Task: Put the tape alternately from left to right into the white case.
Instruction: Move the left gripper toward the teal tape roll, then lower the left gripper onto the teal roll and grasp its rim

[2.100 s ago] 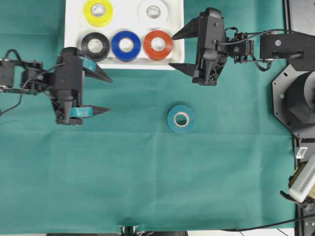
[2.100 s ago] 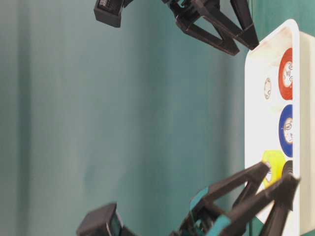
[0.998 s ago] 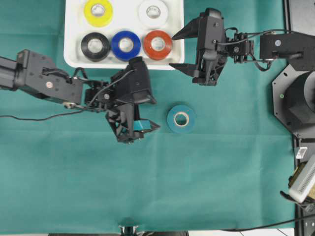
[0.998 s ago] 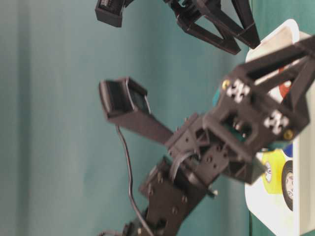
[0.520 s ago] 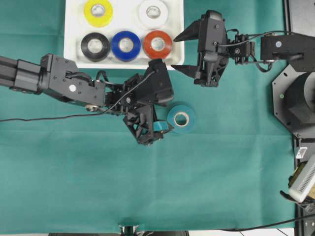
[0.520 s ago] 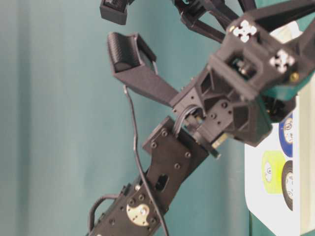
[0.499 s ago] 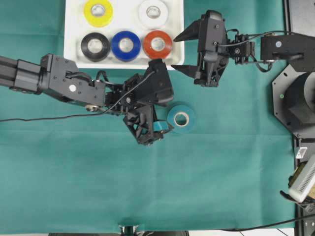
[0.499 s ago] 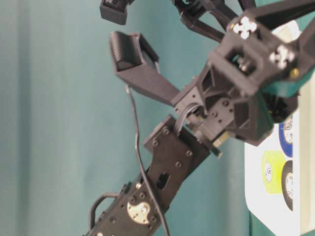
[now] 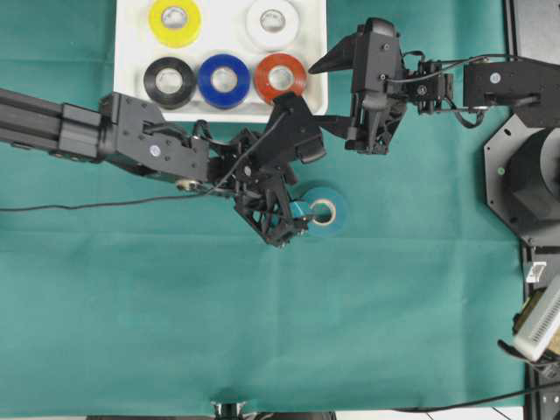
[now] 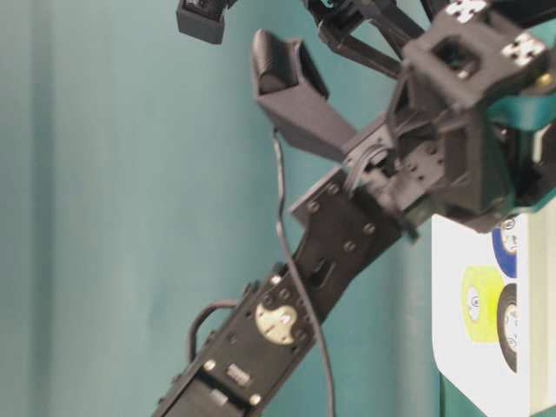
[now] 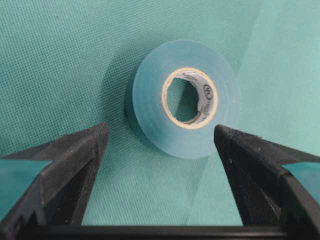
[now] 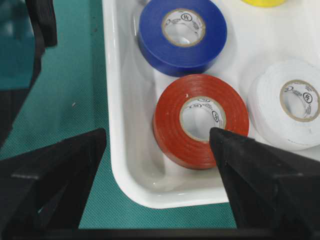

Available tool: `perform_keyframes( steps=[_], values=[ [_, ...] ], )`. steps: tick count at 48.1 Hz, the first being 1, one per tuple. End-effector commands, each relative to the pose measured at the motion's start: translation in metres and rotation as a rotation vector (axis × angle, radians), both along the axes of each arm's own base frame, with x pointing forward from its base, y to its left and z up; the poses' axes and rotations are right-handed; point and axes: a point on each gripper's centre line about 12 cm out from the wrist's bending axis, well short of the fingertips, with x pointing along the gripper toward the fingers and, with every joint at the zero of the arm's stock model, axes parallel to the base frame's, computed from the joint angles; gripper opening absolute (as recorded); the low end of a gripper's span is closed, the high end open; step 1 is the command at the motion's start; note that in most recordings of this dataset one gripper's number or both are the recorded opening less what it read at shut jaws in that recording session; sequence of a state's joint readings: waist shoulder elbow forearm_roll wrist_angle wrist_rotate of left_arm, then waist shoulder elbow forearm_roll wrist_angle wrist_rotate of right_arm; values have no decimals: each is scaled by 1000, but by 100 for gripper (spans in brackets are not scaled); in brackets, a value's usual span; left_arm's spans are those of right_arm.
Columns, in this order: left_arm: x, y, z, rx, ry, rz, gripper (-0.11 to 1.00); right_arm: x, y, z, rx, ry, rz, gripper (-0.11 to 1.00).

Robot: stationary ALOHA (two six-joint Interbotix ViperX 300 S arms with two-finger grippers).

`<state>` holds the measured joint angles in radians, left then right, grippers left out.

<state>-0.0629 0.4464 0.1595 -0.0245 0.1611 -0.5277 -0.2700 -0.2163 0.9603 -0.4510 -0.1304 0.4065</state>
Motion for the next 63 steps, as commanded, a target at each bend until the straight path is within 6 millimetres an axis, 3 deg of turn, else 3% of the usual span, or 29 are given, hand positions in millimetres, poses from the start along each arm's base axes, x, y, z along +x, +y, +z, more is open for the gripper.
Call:
perform_keyframes(
  steps=[1,26,63],
  values=[
    [11,2,19,0,-55,2,95,2,0,6,-5,-22,5,84],
    [29,4,5,7,16,4,95,2,0,5,-5,-17,3,84],
    [30,21,3,9,40,33,95,0,2,3,-2,-14,7,84]
  ],
)
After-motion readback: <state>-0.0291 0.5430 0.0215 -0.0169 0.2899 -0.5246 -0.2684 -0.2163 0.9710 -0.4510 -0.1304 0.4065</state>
